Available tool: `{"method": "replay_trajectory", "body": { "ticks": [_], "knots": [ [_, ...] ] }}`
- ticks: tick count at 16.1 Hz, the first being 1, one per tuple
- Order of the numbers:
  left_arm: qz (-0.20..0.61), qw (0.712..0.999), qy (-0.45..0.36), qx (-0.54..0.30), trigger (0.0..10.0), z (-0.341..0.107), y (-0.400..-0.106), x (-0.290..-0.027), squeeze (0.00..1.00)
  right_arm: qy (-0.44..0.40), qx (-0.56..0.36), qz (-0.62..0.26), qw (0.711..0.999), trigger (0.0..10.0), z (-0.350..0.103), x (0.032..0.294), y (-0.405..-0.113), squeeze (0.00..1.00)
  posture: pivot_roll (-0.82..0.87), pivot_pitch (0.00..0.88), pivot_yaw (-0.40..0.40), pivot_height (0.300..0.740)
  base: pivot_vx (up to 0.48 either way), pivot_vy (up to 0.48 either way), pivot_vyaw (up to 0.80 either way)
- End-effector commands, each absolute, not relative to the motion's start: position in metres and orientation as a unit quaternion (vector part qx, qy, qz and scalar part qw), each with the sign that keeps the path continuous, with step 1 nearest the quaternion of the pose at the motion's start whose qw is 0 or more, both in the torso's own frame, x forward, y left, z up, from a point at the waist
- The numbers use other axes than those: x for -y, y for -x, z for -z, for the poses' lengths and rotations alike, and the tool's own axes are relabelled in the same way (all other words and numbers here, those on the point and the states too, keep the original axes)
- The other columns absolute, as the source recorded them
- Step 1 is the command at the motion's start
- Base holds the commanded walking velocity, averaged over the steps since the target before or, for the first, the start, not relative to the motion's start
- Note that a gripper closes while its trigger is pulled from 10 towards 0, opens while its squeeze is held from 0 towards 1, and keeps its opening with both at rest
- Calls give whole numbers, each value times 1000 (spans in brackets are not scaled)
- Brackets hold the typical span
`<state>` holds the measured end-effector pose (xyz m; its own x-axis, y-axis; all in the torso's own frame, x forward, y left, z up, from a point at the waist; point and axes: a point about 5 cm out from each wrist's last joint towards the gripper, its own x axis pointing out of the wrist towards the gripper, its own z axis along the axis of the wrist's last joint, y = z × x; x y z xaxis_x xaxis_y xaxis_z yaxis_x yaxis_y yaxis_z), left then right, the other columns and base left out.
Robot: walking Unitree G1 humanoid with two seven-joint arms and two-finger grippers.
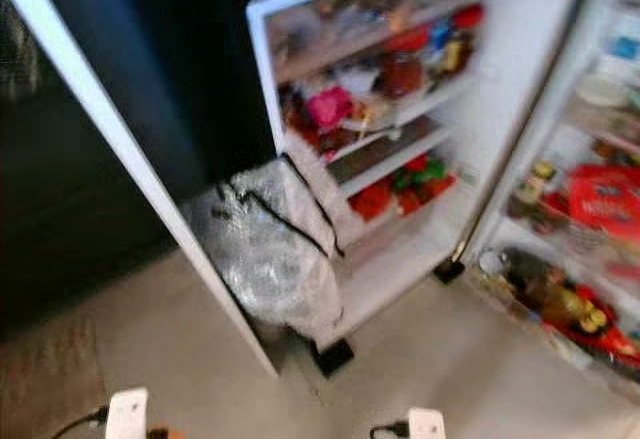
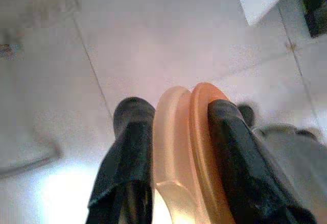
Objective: Restocking fridge
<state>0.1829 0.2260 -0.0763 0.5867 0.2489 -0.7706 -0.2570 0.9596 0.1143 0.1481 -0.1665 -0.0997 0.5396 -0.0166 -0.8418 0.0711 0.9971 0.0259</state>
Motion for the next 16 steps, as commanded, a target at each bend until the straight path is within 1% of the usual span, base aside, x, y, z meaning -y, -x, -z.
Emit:
{"method": "replay_trajectory", "body": {
  "ticks": [1, 8, 9, 11, 16],
  "knots": [
    [-145, 878, 6, -457, 10000, 84, -167, -227, 0, -43, -498, 20, 866, 10000, 104, 160, -139, 0, -40, 153, 19, 740, 0, -371, 0],
    [-145, 878, 5, -457, 10000, 84, -167, -228, 0, -43, -499, 14, 865, 10000, 104, 158, -139, 0, -39, 157, 22, 740, 0, -371, 0],
    [-145, 878, 5, -457, 10000, 84, -167, -228, 0, -34, -500, 5, 865, 10000, 104, 158, -139, 0, -39, 157, 22, 740, 0, -371, 794],
    [-145, 878, 5, -456, 10000, 84, -168, -227, 0, -40, -498, 8, 866, 10000, 104, 157, -139, 0, -38, 157, 22, 740, 0, -371, 716],
    [-145, 878, 6, -456, 10000, 84, -168, -226, 0, -45, -498, 14, 866, 10000, 104, 158, -139, 0, -38, 158, 21, 740, 0, -370, 0]
  ]
}}
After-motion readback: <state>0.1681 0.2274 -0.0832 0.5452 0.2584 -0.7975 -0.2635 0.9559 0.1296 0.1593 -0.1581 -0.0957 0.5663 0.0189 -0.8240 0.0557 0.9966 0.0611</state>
